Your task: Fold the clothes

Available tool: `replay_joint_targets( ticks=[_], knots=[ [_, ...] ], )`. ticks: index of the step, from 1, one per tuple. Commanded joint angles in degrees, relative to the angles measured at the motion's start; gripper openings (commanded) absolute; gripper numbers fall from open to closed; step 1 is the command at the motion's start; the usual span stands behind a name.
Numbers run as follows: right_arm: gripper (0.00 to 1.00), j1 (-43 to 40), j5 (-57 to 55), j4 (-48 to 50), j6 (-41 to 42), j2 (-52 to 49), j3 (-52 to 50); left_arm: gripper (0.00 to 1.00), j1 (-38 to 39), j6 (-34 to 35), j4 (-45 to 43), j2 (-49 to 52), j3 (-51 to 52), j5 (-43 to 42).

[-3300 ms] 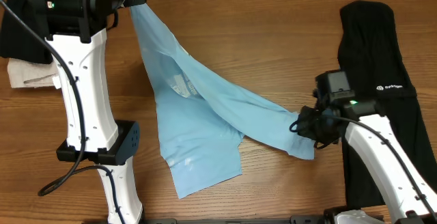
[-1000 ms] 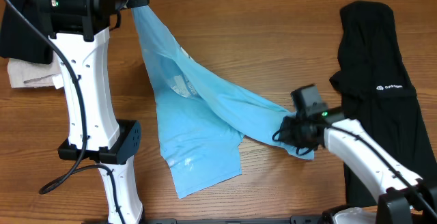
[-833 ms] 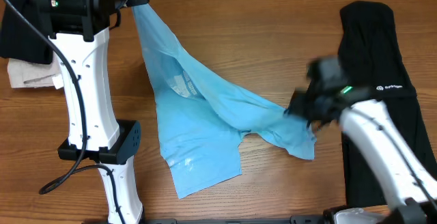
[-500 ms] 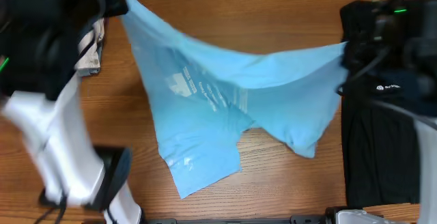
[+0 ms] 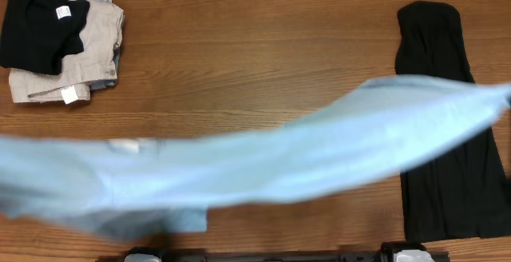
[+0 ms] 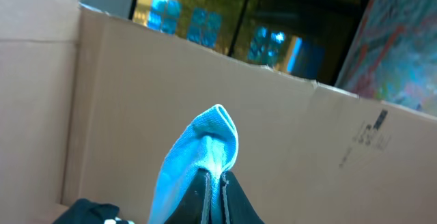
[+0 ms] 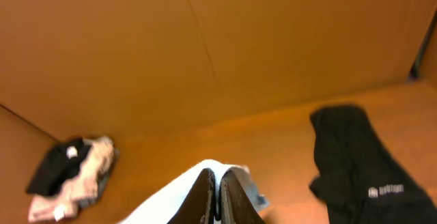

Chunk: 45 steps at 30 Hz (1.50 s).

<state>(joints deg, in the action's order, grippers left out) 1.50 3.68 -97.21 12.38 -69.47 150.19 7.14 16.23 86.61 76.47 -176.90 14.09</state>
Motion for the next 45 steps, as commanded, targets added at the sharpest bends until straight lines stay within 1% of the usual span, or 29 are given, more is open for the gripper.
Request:
replay_joint_targets(
  ticks=[1, 5, 11, 17, 21, 26, 31, 34, 39, 41, 43, 45],
  knots=[
    [0.04, -0.3, -2.4, 0.2, -0.2, 3.0, 1.9, 0.04, 0.3, 0.3, -0.1, -0.5, 0.5, 2.9],
    [0.04, -0.3, -4.3, 0.2, -0.5, 3.2, 0.5, 0.04, 0.3, 0.3, -0.1, 0.8, 2.8, 3.8],
    [0.04, -0.3, -4.3, 2.1, -0.7, 0.5, -11.0, 0.04, 0.3, 0.1, -0.2, 6.9, 9.3, 6.3],
    [0.04, -0.3, -4.3, 9.2, -1.6, -6.8, -23.2, 0.04, 0.3, 0.1, -0.1, 17.7, 12.2, 7.5],
    [0.04, -0.3, -4.3, 16.9, -2.3, -15.5, -29.1, 0.04, 0.3, 0.1, -1.2, 27.5, 12.6, 7.5],
    [0.04, -0.3, -4.7, 25.8, -2.4, -27.8, -30.1, 0.04, 0.3, 0.1, -4.9, 39.9, 12.6, 7.4],
    [0.04, -0.5, -5.4, 38.0, -2.3, -39.8, -30.1, 0.04, -0.2, 0.6, -13.5, 52.2, 12.6, 7.2],
    [0.04, -0.6, -6.8, 44.2, -2.2, -44.8, -30.1, 0.04, -0.2, 0.9, -19.3, 57.9, 12.6, 7.1],
    [0.04, -1.9, -7.7, 51.6, -2.2, -49.4, -30.1, 0.04, -0.5, 2.3, -25.5, 64.6, 12.6, 7.0],
    [0.04, -2.7, -7.7, 52.7, -2.2, -49.8, -30.1, 0.04, -0.6, 2.3, -26.4, 65.6, 12.6, 6.8],
    [0.04, -3.7, -7.5, 52.2, -2.2, -49.8, -30.1, 0.04, -0.6, 2.2, -26.2, 65.7, 12.6, 5.9],
    [0.04, -5.4, -5.3, 49.2, -2.2, -49.6, -30.1, 0.04, -0.3, 2.2, -24.5, 65.5, 12.5, 4.9]
  ],
)
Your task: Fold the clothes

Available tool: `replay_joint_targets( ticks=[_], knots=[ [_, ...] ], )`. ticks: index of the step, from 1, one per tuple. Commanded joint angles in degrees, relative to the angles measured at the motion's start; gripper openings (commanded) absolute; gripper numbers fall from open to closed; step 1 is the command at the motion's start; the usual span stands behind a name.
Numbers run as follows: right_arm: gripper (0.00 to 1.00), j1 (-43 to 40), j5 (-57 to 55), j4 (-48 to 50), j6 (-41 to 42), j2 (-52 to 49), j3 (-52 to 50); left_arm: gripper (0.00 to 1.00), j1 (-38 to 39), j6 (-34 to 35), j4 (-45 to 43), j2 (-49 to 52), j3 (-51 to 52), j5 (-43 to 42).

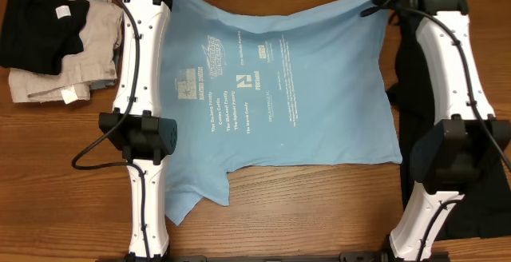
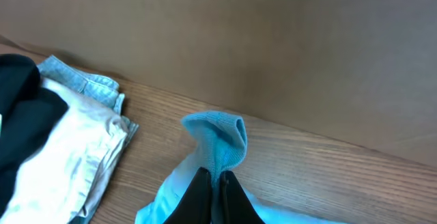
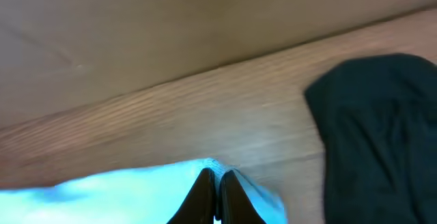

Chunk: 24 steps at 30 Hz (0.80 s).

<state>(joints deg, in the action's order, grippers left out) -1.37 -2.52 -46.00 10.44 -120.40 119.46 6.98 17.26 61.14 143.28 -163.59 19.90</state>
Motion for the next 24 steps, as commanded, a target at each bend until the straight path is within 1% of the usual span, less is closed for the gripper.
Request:
replay_joint_targets(
  ticks=[1, 4, 6, 10, 13, 18, 24],
  knots=[
    [0.04, -3.1, 2.4, -3.9, -0.3, 1.4, 0.6, 0.04, -0.1, 1.2, 2.2, -1.6, -0.8, -1.9],
    [0.04, -4.9, 7.1, -10.9, -0.3, 1.4, 0.6, 0.04, 0.3, 1.3, 7.6, -2.1, -0.8, -6.6],
    [0.04, -5.7, 8.7, -14.8, -0.3, 1.3, 0.6, 0.04, 0.4, 3.4, 13.2, -2.4, -0.8, -9.6],
    [0.04, -6.4, 8.9, -21.9, -2.0, 1.3, 0.6, 0.04, 0.4, 7.6, 23.5, -2.3, -0.8, -10.1],
    [0.04, -6.4, 8.9, -25.7, -3.0, 1.2, 0.5, 0.04, 0.4, 8.3, 29.0, -2.1, -0.8, -9.6],
    [0.04, -6.4, 8.9, -29.7, -3.3, 1.1, 0.5, 0.04, -0.5, 9.3, 33.8, -2.4, -0.8, -7.9],
    [0.04, -6.4, 8.9, -30.8, -3.5, 1.1, 0.5, 0.04, -1.4, 9.2, 33.6, -5.7, -1.6, -7.3]
  ],
)
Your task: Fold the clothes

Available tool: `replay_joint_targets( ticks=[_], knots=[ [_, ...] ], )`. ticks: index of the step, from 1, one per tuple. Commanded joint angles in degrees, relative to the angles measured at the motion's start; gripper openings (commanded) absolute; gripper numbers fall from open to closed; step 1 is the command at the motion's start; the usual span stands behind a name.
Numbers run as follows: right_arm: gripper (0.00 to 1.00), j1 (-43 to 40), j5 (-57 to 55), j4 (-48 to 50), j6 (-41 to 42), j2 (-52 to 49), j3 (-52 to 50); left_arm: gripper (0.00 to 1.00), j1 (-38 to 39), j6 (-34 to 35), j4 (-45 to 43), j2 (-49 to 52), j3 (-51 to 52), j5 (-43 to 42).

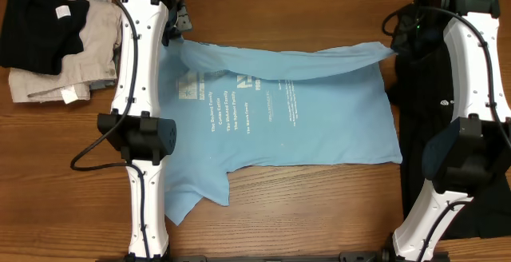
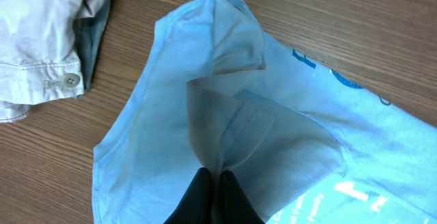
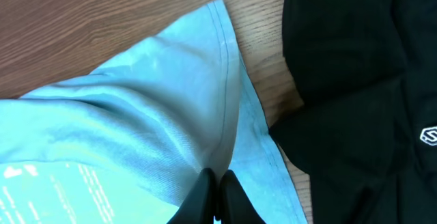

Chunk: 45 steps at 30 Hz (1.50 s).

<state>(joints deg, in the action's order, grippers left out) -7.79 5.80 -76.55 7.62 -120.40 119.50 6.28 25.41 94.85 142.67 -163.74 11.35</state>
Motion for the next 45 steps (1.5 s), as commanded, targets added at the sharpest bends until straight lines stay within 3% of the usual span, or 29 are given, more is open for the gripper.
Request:
replay_joint_targets(
  ticks=[1, 4, 7, 13, 23, 30, 37, 45],
  knots=[
    [0.04, 0.0, 0.5, -0.6, -0.7, 1.1, 0.5, 0.04, -0.7, 0.3, 0.1, -5.9, -1.4, 1.3],
    [0.04, 0.0, 1.9, -1.9, -0.9, 1.1, 0.5, 0.04, -0.9, 0.1, 1.9, -7.3, -1.4, 1.3],
    [0.04, 0.0, 3.7, -4.3, -2.1, 1.1, 0.5, 0.04, -0.9, -5.8, 2.0, -7.5, -1.3, -3.6],
    [0.04, -0.2, 3.0, -9.6, -3.7, 1.1, 0.5, 0.04, -0.7, -5.8, 2.0, -7.6, -0.1, -6.1],
    [0.04, -0.2, 2.9, -8.6, -4.7, 1.1, 0.5, 0.04, -1.6, -7.7, 2.0, -16.3, 1.9, -5.2],
    [0.04, -0.2, 3.8, -7.6, -4.9, 1.1, 0.4, 0.04, -1.6, -6.6, 2.0, -23.6, 19.8, -5.1],
    [0.04, -0.2, 3.9, -8.7, -4.9, 1.1, 0.4, 0.04, -2.0, -3.5, 0.1, -25.6, 40.3, 4.8],
    [0.04, -0.2, 2.2, -12.7, -4.9, 1.1, 0.4, 0.04, -3.3, -3.6, -6.8, -25.6, 47.8, 5.8]
  ],
)
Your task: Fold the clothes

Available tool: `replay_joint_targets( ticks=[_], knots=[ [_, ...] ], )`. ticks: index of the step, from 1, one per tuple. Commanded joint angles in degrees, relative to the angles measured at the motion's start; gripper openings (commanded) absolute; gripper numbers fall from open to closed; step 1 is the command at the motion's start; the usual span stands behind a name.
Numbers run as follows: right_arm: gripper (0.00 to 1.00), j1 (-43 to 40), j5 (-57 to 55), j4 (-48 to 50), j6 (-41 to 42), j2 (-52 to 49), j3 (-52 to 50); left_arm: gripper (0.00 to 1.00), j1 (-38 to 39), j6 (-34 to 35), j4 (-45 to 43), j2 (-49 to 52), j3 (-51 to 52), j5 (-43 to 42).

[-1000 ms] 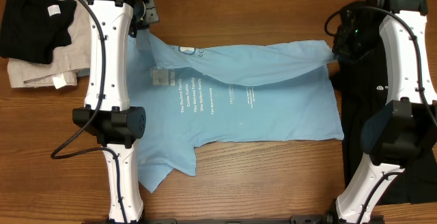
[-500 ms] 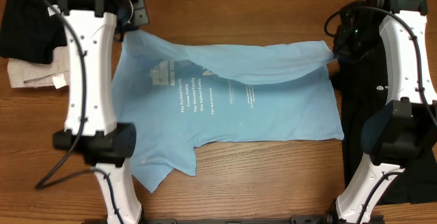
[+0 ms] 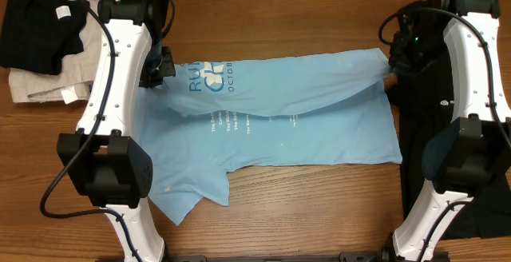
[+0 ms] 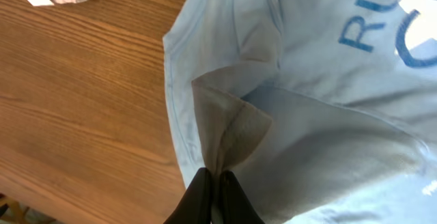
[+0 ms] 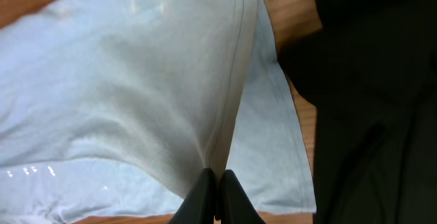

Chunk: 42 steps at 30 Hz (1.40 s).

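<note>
A light blue T-shirt (image 3: 279, 118) with blue print lies spread on the wooden table, its far edge folded over toward the front so that reversed lettering shows. My left gripper (image 3: 160, 69) is shut on the folded edge's left corner, seen pinched in the left wrist view (image 4: 214, 176). On the opposite side my right gripper (image 3: 391, 69) is shut on the right corner, the cloth rising between its fingers (image 5: 215, 176). Both corners are held a little above the shirt's body.
A stack of folded clothes (image 3: 60, 42), black on beige, sits at the far left corner. A black garment (image 3: 451, 126) lies along the right side under the right arm. The cardboard wall runs along the back.
Both grippers have moved toward the front with the shirt's far corners. The folded flap now covers more of the shirt and shows reversed lettering.
First the shirt hung stretched in the air between both shut grippers. Then it lay flat on the table with the grippers at its far corners by the back wall. After that the far edge was lifted and turned over, and now it reaches further forward.
</note>
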<state>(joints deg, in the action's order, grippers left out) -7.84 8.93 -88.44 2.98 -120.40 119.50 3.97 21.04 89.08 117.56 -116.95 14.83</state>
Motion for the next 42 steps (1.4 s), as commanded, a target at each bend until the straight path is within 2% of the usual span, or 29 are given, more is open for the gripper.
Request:
replay_joint_targets(
  ticks=[1, 6, 12, 15, 16, 19, 20, 22, 25, 27, 29, 32, 37, 40, 42],
  knots=[
    [0.04, -0.2, -1.5, -1.0, -0.3, 1.1, 0.1, 0.04, -1.1, 0.8, -1.4, -0.4, 1.0, 2.3],
    [0.08, -0.2, -2.8, 0.3, -0.2, 1.1, -4.8, 0.04, -1.4, 0.4, -2.4, -0.4, 1.0, 2.3],
    [0.08, -0.2, -2.7, 7.7, 0.7, 1.1, -16.4, 0.04, -1.4, 0.3, -3.0, -0.4, 1.0, 2.3],
    [0.1, -0.2, -2.4, 10.7, 1.6, 1.1, -20.7, 0.08, -1.4, 0.4, -2.1, -0.4, 1.0, 2.2],
    [0.17, -0.2, -2.2, 11.1, 1.5, 1.1, -21.4, 0.1, -1.4, 0.3, -1.5, -0.4, 1.1, 2.2],
    [0.49, -0.2, -0.6, 12.0, 1.5, 1.1, -21.9, 0.13, -1.5, 0.4, -0.1, -0.4, 1.1, 2.2],
    [0.54, -0.2, 0.1, 12.3, 1.5, 1.1, -21.9, 0.15, -1.5, 0.4, 0.2, -0.4, 1.1, 2.2],
    [0.6, -0.2, 1.4, 12.8, 1.5, 1.1, -21.4, 0.28, -1.9, 0.4, 0.7, -0.4, 1.1, 2.1],
    [0.64, -0.2, 2.4, 12.3, 1.5, 1.3, -20.0, 0.64, -2.7, 0.4, 1.5, -0.4, 0.9, 2.1],
    [0.65, -0.2, 2.6, 11.1, 1.5, 1.6, -18.3, 0.76, -3.8, 0.4, 2.7, -0.4, -0.1, 1.3],
    [0.65, -0.2, 2.8, 9.6, 1.5, 2.5, -15.8, 0.82, -5.2, 0.4, 4.4, -0.4, -2.0, -1.1],
    [0.65, -0.2, 2.8, 7.2, 1.5, 5.0, -12.0, 0.84, -7.2, 0.4, 7.6, -0.5, -7.4, -6.0],
    [0.66, -0.2, 2.8, 3.8, 1.5, 13.6, -6.6, 0.9, -7.8, -0.2, 7.7, -5.2, -15.6, -12.4],
    [0.78, -0.2, 2.8, 2.5, 1.5, 20.8, -5.5, 0.93, -7.2, -0.1, 7.7, -10.4, -18.8, -10.3],
    [0.8, -0.2, 2.8, 0.7, 1.5, 27.5, -5.5, 0.96, -7.2, 0.5, 7.1, -16.3, -19.5, -9.7]
  ],
)
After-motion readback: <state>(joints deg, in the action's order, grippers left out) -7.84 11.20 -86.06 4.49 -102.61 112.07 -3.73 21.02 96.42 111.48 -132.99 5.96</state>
